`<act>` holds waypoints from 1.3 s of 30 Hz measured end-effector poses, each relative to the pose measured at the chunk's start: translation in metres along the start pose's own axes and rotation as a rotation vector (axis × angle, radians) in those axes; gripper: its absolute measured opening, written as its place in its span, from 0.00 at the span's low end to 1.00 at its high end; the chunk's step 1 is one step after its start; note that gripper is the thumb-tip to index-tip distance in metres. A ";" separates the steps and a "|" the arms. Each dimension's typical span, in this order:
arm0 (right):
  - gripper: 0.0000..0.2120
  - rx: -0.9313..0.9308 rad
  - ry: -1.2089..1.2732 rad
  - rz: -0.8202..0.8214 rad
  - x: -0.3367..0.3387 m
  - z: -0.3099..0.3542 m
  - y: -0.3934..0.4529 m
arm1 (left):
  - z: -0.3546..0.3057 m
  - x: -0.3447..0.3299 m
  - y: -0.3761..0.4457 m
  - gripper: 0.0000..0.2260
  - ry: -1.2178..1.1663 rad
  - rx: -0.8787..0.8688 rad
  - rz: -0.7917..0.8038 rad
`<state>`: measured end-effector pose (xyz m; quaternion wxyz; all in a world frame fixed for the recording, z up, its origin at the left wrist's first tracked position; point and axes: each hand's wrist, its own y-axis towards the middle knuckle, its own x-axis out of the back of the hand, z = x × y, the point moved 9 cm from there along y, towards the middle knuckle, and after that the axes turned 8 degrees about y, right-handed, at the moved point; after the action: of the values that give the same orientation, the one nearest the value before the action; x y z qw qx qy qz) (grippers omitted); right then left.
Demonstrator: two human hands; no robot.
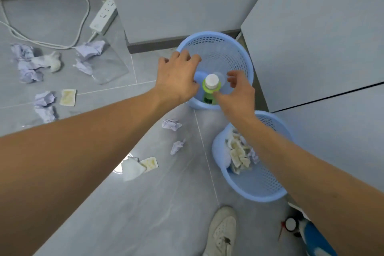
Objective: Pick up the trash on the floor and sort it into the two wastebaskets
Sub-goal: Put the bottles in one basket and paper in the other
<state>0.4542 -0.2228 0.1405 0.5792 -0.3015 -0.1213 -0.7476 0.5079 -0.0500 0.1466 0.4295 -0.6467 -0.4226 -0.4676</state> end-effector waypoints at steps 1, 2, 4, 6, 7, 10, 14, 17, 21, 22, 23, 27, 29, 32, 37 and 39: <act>0.23 0.039 -0.010 -0.026 0.002 0.007 -0.010 | 0.004 0.006 -0.012 0.23 -0.024 -0.003 -0.033; 0.21 0.092 -0.008 -0.057 0.004 0.016 -0.023 | 0.009 0.014 -0.026 0.22 -0.044 -0.008 -0.074; 0.16 0.224 0.006 -0.116 0.006 0.039 -0.059 | 0.025 0.027 -0.060 0.20 -0.087 0.000 -0.143; 0.15 0.318 0.011 -0.095 -0.006 0.053 -0.101 | 0.050 0.029 -0.101 0.18 -0.162 0.049 -0.186; 0.15 0.333 0.001 -0.031 -0.020 0.052 -0.123 | 0.065 0.022 -0.123 0.17 -0.198 0.086 -0.184; 0.16 0.265 -0.127 0.288 -0.078 0.010 -0.179 | 0.113 -0.032 -0.193 0.16 -0.287 0.244 -0.048; 0.30 0.126 -0.450 0.594 -0.135 -0.079 -0.209 | 0.153 -0.131 -0.275 0.22 -0.284 0.396 0.284; 0.38 0.142 -0.594 0.600 -0.163 -0.108 -0.182 | 0.154 -0.186 -0.303 0.29 -0.229 0.375 0.389; 0.49 0.307 -0.699 0.567 -0.210 -0.112 -0.121 | 0.144 -0.229 -0.297 0.37 -0.139 0.336 0.285; 0.54 0.309 -0.742 0.596 -0.222 -0.112 -0.110 | 0.141 -0.237 -0.290 0.37 -0.104 0.312 0.247; 0.59 0.287 -0.795 0.633 -0.234 -0.115 -0.101 | 0.137 -0.244 -0.283 0.37 -0.072 0.280 0.216; 0.58 0.305 -0.887 0.675 -0.258 -0.124 -0.096 | 0.125 -0.275 -0.265 0.34 0.034 0.133 0.140; 0.51 0.323 -0.819 0.654 -0.253 -0.132 -0.100 | 0.121 -0.283 -0.261 0.30 0.055 0.057 0.098; 0.40 0.320 -0.734 0.568 -0.231 -0.151 -0.107 | 0.112 -0.286 -0.257 0.21 0.038 -0.047 0.015; 0.20 0.464 -0.853 0.319 -0.205 -0.169 -0.140 | 0.102 -0.285 -0.251 0.13 0.031 -0.160 -0.097; 0.15 0.468 -0.819 0.286 -0.210 -0.175 -0.152 | 0.097 -0.286 -0.249 0.09 0.029 -0.222 -0.123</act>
<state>0.2878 -0.1038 -0.0966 0.6328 -0.4460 -0.4610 -0.4337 0.2360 0.0689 -0.1088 0.3316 -0.6564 -0.4010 -0.5463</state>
